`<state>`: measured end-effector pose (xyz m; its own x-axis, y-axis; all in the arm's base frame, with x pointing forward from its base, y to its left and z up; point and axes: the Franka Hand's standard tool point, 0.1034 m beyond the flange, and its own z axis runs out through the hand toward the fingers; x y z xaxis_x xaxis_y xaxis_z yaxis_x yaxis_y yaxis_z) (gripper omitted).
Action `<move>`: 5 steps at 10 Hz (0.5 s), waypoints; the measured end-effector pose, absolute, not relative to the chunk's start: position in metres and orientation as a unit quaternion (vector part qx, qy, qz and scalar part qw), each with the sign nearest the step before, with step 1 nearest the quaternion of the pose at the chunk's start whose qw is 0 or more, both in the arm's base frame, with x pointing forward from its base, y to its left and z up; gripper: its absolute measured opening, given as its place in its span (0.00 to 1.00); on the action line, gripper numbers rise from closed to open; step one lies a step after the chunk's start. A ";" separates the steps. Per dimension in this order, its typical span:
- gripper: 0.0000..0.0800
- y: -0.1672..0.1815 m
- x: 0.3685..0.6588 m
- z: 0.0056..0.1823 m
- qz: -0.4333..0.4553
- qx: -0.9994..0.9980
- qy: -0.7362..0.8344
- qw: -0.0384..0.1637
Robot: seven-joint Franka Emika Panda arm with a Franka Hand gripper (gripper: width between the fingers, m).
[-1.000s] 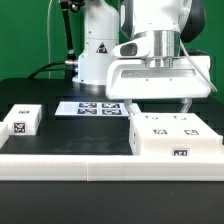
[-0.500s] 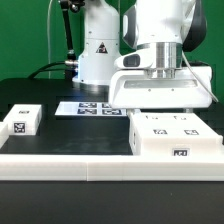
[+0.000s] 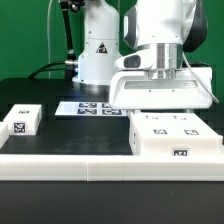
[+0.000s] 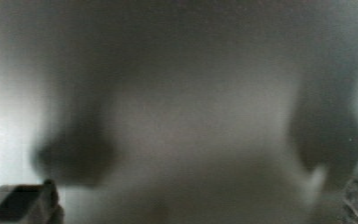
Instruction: Assemble cabinet
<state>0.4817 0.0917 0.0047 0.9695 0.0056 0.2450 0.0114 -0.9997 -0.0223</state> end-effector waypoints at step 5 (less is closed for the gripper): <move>1.00 0.081 0.494 0.006 -0.131 -0.991 0.000 0.008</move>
Offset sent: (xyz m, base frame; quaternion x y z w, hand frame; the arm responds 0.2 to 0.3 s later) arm 0.0194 -0.0162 -0.0173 -0.0060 0.0274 -0.0028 0.9996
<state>0.4936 0.0814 0.0060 0.9657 -0.0030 0.2596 0.0012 -0.9999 -0.0160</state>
